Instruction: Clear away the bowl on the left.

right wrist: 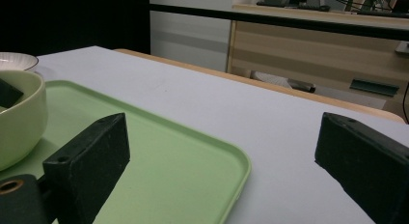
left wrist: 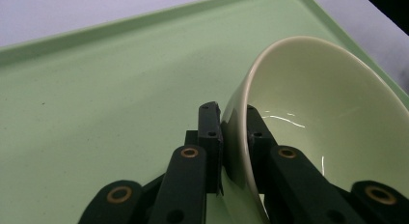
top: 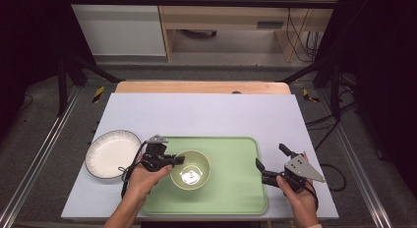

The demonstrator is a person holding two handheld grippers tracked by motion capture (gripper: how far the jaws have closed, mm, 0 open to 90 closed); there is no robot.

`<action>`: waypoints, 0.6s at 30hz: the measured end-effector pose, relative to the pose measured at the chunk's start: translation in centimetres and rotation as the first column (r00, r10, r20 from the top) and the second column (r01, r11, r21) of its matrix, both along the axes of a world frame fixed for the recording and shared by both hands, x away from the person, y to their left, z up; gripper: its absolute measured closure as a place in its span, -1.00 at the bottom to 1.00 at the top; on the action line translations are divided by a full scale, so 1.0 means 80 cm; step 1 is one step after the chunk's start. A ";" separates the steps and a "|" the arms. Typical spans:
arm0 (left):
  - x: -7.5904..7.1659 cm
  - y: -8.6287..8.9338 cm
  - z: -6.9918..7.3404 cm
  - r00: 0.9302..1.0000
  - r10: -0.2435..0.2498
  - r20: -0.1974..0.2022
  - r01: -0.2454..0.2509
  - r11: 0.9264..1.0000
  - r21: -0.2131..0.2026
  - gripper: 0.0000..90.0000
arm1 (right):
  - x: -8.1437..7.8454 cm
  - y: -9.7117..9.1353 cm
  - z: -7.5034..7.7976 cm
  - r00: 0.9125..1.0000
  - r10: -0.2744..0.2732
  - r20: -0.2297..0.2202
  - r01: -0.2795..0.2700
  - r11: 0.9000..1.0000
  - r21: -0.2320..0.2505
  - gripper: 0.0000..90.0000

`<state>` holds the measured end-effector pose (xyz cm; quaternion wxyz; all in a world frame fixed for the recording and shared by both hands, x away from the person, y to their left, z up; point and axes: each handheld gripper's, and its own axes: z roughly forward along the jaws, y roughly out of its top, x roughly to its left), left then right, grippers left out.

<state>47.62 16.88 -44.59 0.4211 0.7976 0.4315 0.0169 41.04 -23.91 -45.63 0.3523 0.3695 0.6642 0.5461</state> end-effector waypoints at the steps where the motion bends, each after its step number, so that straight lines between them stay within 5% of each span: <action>1: 0.001 0.000 0.000 1.000 -0.005 -0.002 0.005 1.000 0.000 0.81 | 0.000 0.000 0.000 1.000 0.001 0.000 -0.001 1.000 0.002 -0.88; 18: 0.000 -0.004 -0.002 1.000 -0.023 -0.013 0.024 1.000 0.010 0.81 | -0.002 0.001 0.002 1.000 0.007 -0.007 -0.007 1.000 0.022 -0.86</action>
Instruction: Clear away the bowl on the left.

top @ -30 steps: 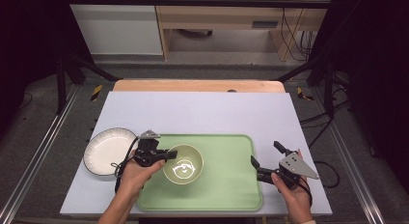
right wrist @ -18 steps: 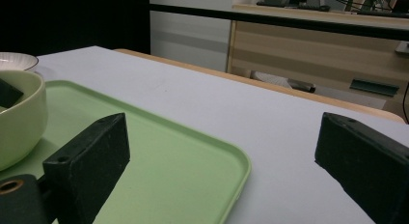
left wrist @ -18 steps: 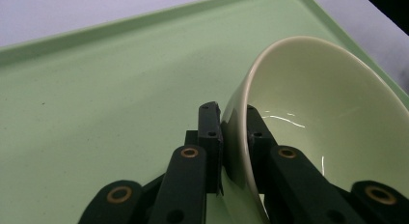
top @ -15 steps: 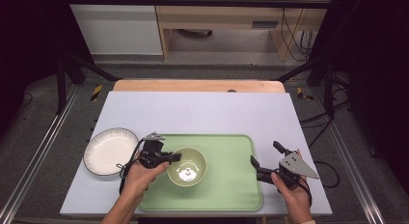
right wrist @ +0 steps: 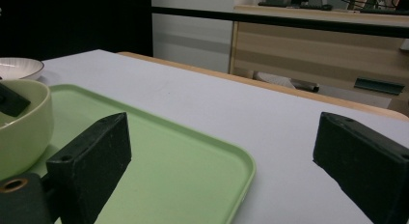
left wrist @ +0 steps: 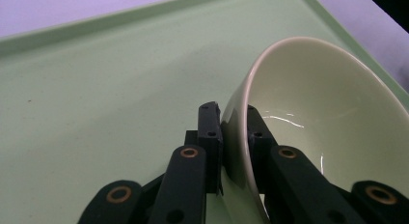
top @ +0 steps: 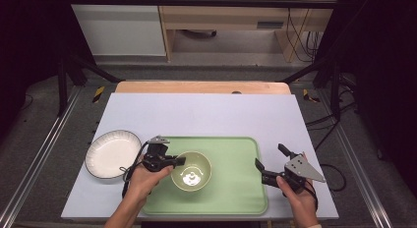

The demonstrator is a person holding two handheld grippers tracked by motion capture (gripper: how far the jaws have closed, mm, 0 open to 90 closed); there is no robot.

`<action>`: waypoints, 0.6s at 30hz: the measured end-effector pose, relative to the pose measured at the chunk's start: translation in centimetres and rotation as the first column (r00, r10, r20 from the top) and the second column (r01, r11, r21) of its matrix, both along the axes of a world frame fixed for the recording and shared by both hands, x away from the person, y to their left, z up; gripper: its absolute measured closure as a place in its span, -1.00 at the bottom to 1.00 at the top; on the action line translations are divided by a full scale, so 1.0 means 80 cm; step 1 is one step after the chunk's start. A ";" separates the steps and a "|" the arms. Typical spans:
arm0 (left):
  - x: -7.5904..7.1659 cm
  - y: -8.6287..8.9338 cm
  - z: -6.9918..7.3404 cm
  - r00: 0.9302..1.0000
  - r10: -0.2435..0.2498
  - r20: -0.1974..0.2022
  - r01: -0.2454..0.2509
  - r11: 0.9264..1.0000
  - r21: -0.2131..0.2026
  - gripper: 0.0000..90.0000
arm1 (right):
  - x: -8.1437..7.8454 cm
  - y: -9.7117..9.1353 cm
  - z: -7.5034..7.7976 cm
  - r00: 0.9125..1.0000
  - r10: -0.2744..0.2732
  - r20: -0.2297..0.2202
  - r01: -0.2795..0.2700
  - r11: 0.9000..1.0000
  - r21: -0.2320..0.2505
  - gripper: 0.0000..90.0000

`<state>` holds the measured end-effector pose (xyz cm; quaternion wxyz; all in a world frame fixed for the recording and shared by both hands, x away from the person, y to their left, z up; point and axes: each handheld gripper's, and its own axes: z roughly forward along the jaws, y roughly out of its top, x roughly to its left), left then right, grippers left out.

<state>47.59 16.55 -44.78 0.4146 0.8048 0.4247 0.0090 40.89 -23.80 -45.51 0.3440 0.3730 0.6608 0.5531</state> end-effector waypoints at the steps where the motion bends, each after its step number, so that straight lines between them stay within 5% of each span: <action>1: 0.000 -0.001 0.000 1.000 -0.003 0.000 0.003 1.000 0.001 0.81 | 0.000 0.000 0.000 1.000 0.001 0.004 -0.001 1.000 0.002 -0.86; 18: 0.000 -0.002 -0.003 1.000 0.003 -0.011 -0.003 1.000 -0.002 0.81 | 0.002 0.001 -0.001 1.000 0.002 0.000 -0.002 1.000 -0.002 -0.86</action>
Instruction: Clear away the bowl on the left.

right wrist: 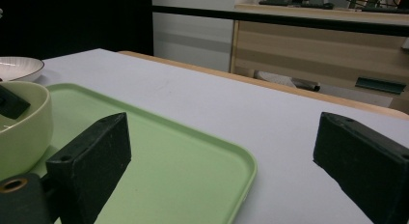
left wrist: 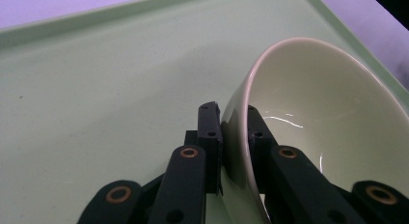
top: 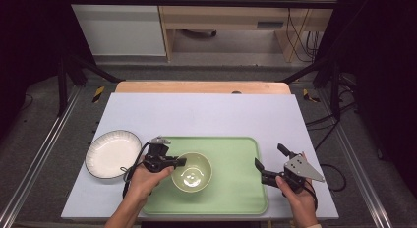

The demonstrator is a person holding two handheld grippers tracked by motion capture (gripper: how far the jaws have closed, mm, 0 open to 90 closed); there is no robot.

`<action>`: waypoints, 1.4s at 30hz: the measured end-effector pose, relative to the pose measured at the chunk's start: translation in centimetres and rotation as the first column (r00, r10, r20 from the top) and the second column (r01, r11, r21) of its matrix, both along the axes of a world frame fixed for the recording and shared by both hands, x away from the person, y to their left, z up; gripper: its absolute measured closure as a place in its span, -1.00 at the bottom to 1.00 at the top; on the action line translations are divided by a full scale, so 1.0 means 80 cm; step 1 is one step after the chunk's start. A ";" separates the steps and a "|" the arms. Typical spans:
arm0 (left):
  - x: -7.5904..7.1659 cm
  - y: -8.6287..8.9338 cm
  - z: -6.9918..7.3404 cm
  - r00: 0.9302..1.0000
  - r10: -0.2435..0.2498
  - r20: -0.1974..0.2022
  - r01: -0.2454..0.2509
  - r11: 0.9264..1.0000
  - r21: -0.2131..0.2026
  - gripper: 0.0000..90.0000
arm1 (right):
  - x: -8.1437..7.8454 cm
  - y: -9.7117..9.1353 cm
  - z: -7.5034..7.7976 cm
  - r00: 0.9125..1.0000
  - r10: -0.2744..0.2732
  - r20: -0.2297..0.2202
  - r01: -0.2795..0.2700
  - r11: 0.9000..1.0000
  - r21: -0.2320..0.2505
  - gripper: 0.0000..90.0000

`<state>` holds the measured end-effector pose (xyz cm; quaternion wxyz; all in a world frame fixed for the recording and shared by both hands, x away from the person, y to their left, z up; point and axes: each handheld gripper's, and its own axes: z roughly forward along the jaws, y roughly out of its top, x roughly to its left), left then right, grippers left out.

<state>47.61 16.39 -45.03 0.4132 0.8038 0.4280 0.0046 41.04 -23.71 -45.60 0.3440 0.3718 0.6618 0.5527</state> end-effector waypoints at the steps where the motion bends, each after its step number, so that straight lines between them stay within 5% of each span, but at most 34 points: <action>1: 0.001 0.000 0.000 1.000 -0.002 -0.002 0.002 1.000 -0.001 0.80 | 0.000 0.000 0.000 1.000 0.001 -0.003 -0.001 1.000 -0.001 -0.86; 28: 0.005 0.000 -0.006 1.000 -0.013 0.009 0.013 1.000 -0.002 0.81 | 0.001 0.000 -0.001 1.000 -0.006 -0.009 0.006 1.000 -0.005 -0.89; 37: 0.002 0.006 0.002 0.995 -0.039 0.091 0.039 0.999 0.000 0.68 | 0.001 -0.001 -0.001 1.000 -0.009 -0.007 0.009 1.000 -0.003 -0.89; 42: -0.003 0.006 0.005 0.985 -0.073 0.154 0.067 0.997 0.038 0.43 | 0.002 -0.002 -0.001 1.000 -0.013 -0.006 0.013 1.000 -0.001 -0.90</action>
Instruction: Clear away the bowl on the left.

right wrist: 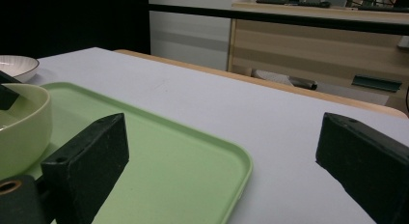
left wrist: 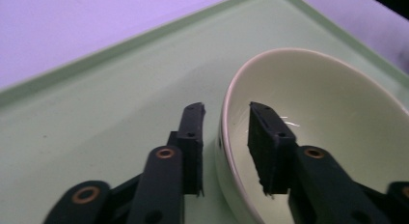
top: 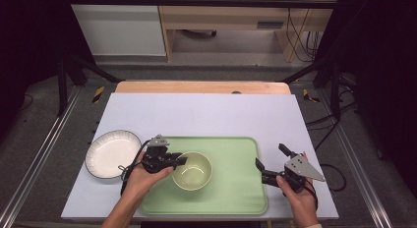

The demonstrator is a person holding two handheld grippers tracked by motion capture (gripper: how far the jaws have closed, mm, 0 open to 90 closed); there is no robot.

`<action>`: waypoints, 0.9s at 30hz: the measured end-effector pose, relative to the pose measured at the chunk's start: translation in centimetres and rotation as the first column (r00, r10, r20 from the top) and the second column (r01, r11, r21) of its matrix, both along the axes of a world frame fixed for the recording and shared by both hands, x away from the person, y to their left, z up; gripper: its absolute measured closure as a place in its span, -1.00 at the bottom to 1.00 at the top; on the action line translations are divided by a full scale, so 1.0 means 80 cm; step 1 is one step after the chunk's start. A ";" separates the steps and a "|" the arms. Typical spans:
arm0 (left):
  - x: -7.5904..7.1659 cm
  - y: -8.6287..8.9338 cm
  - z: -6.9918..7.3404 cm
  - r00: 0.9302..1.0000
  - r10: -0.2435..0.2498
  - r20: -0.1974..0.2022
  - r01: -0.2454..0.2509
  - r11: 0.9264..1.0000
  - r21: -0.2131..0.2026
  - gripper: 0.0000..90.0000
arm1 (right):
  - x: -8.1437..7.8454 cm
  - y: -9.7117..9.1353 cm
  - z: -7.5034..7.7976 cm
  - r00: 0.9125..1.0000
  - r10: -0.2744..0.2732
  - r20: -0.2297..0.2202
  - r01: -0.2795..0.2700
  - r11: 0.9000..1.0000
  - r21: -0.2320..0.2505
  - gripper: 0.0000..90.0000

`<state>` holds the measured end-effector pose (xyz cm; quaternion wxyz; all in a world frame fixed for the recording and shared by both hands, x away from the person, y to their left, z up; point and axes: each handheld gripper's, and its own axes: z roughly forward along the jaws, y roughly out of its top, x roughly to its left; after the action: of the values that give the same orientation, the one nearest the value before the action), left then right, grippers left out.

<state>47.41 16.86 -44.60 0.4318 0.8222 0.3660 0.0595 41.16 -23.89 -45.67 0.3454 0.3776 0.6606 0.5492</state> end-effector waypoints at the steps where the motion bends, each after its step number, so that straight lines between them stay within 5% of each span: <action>1: -0.001 0.000 0.001 1.000 0.001 0.007 -0.001 1.000 0.000 0.38 | 0.000 0.000 0.000 1.000 -0.001 -0.002 0.001 1.000 0.000 -0.90; 5: -0.002 -0.002 0.003 1.000 -0.009 0.005 0.009 1.000 -0.004 0.22 | -0.001 0.000 0.001 1.000 -0.002 0.001 0.002 1.000 -0.001 -0.91; 13: -0.005 -0.003 0.012 0.998 -0.029 0.048 0.031 0.999 -0.030 -0.43 | 0.000 -0.001 0.000 1.000 -0.001 0.001 0.001 1.000 0.000 -0.92; 16: -0.007 -0.002 0.015 0.996 -0.050 0.069 0.055 0.996 -0.068 -0.57 | -0.001 -0.001 0.001 1.000 0.001 0.004 -0.001 1.000 -0.004 -0.93; 27: -0.015 -0.001 0.021 0.986 -0.075 0.150 0.083 0.995 -0.049 -0.82 | -0.001 -0.001 0.001 1.000 0.002 0.004 -0.002 1.000 -0.005 -0.94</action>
<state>46.20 16.75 -42.91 0.4822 0.8172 0.3014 0.0933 41.11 -23.96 -45.60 0.3474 0.3750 0.6615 0.5487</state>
